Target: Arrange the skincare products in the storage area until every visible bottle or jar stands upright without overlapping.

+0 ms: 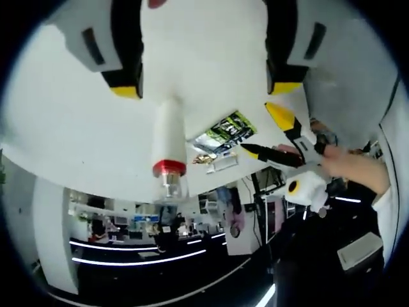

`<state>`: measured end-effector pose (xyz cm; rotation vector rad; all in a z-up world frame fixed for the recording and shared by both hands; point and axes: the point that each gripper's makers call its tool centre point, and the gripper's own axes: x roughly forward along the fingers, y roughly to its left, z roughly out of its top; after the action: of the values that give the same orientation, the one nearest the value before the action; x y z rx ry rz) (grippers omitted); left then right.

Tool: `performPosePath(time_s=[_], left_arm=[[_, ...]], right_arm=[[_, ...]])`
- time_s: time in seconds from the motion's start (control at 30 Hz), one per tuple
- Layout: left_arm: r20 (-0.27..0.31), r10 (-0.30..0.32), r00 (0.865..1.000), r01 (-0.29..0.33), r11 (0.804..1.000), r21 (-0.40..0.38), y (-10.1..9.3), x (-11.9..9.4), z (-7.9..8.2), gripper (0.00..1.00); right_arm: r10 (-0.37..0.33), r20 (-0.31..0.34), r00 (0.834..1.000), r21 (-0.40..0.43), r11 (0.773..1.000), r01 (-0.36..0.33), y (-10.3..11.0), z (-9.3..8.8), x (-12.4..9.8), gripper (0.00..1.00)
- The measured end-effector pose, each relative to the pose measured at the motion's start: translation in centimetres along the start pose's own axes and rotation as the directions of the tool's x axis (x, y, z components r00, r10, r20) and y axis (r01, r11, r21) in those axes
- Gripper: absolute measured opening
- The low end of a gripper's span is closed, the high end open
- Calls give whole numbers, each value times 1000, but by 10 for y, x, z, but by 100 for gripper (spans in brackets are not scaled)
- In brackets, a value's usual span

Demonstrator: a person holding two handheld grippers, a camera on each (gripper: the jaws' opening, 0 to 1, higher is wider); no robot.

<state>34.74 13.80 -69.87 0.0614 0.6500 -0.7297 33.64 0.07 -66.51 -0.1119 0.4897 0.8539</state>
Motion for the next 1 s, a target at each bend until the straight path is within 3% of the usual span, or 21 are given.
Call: performPosePath(time_s=[0.57, 1.0], left_arm=[[51, 87, 995, -83, 994, -68, 5, -53, -7, 91], [69, 150, 986, -143, 985, -97, 12, -75, -13, 97]], right_arm=[[-57, 47, 997, 27, 998, 56, 20, 6, -22, 84], [-88, 69, 994, 50, 995, 84, 29, 8, -33, 85]])
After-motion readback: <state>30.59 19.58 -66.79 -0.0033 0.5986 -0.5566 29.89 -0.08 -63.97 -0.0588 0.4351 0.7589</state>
